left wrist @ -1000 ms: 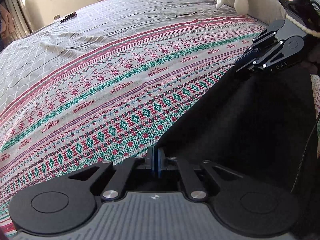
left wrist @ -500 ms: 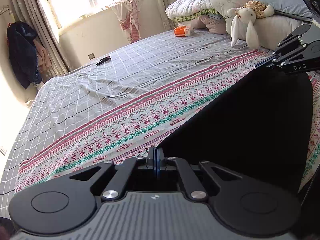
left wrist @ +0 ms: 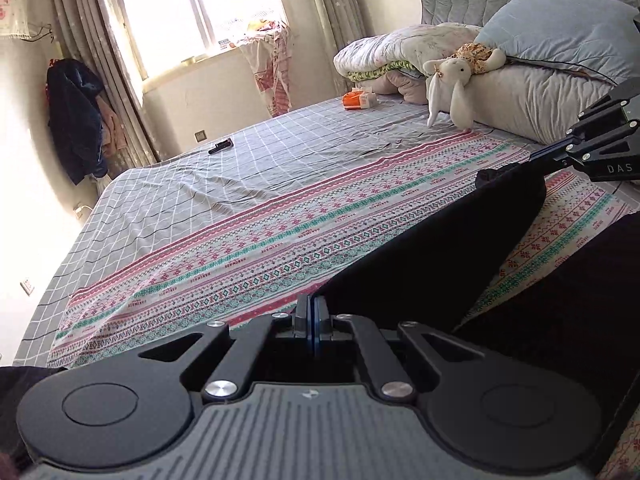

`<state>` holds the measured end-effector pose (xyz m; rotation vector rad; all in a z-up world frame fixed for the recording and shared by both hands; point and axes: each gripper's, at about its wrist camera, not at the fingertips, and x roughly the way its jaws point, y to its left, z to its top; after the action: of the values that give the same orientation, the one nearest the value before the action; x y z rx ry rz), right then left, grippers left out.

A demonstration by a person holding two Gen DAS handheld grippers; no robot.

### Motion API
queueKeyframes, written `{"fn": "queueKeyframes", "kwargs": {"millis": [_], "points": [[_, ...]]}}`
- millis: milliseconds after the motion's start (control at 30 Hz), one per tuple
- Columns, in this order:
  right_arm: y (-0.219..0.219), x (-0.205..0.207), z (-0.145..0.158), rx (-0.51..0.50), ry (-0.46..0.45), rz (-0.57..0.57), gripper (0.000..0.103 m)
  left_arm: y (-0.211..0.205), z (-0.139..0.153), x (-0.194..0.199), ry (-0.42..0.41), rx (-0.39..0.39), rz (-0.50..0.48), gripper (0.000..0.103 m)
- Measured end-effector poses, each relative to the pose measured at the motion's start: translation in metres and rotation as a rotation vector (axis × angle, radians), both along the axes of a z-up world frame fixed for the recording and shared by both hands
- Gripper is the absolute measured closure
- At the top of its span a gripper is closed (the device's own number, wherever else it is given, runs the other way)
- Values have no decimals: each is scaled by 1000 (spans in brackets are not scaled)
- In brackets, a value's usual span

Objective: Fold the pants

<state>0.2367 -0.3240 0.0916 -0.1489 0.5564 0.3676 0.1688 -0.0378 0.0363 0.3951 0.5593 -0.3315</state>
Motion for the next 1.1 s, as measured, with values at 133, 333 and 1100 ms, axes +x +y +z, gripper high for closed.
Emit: {"fn": "queueKeyframes", "kwargs": {"millis": [133,333,1100], "points": [[-2,-42,-16,47,46,-50,103,1,-17,-34,50,-27,15,89],[5,-81,-51,57,132,-76,103,7,-53,-69,149,-85,44,89],[53,-118,-99,-104,321,-1,39,61,-83,-81,238,-263,223,17]]}}
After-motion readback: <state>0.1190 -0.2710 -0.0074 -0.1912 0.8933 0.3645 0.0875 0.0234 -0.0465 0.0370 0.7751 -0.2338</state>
